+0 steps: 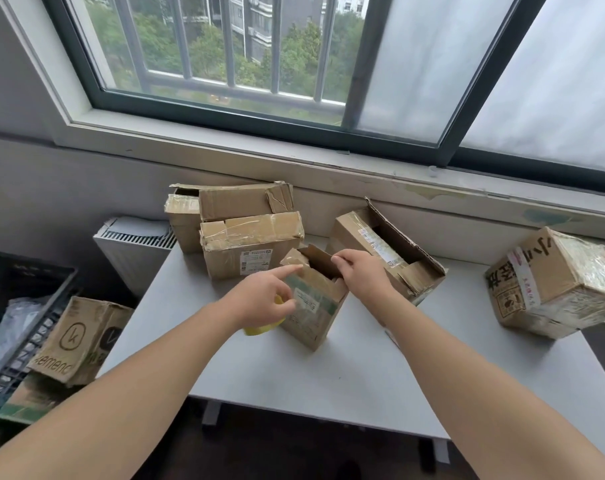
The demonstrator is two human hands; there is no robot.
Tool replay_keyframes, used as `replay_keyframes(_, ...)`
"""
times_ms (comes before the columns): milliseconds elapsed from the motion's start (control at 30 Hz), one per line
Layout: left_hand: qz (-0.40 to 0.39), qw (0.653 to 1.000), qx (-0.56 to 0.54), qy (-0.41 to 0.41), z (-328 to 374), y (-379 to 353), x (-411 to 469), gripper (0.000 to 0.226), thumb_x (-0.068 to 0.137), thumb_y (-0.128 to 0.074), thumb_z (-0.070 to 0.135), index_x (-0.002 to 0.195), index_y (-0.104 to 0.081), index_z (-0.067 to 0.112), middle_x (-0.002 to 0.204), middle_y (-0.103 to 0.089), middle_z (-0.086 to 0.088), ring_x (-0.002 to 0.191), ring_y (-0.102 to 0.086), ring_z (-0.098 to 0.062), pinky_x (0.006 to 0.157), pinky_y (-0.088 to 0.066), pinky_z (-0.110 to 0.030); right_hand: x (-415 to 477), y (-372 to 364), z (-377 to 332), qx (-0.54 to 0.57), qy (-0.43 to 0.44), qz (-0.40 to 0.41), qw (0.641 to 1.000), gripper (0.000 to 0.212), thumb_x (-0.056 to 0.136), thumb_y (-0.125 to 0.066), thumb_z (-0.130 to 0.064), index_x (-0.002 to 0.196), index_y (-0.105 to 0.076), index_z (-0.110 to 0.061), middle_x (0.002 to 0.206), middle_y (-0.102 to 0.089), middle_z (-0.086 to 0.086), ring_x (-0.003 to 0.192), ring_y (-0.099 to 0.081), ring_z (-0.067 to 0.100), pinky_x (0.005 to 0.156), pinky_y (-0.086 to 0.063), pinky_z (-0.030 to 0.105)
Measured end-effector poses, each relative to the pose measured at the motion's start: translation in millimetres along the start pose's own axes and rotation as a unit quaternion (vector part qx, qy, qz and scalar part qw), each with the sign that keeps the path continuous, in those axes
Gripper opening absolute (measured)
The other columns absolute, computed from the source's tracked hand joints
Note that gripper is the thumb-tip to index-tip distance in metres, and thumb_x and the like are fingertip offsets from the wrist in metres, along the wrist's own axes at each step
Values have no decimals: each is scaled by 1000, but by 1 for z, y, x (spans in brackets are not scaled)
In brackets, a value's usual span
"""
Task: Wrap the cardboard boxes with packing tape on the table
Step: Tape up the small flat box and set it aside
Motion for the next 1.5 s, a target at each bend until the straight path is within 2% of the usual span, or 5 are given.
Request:
replay_keyframes(367,-45,996,70,44,0,-13,5,32,90,-63,40,62,-70,24,162,-21,35,90,-64,-6,84,-53,-37,-9,-13,-2,45,44,-25,998,21,100,-63,-34,113,-78,-28,109,-70,-9,99,-64,10,93,-54,38)
replay_keyframes(633,7,999,19,26,-4,5,1,24,92,-66,39,71,-72,29,146,-51,20,107,-61,-11,97,-49,-35,-42,-29,-18,-156,217,83,960,31,97,-54,-42,107,-78,-26,105,-68,-2,78,-65,28,63,-56,42)
replay_keyframes(967,-60,996,72,-1,-3,-11,10,27,89,-62,39,62,-68,38,157,-36,31,113,-64,-8,93,-50,-31,-55,-36,-20,-250,245,106,931,33,95,-57,-38,121,-71,-23,118,-69,1,101,-68,30,77,-52,44)
replay_keyframes(1067,-42,996,80,8,-1,-17,8,28,90,-62,39,71,-77,26,160,-34,28,106,-65,-7,90,-51,-32,-50,-36,-17,-247,236,103,934,34,88,-77,-24,121,-72,-21,119,-71,2,104,-69,32,78,-53,46)
replay_keyframes(1500,-25,994,95,37,-3,-24,-21,34,91,-60,44,66,-72,26,159,-22,40,89,-65,-8,84,-52,-35,-48,-25,10,-36,74,23,996,47,97,-64,-43,137,-55,-21,137,-60,-5,124,-56,17,102,-47,41)
Point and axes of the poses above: each hand's wrist, its own x-axis towards the middle knuckle, its own y-axis out of the back of the hand, z = x × y, the point moved 10 cm from there along x, towards the middle knuckle
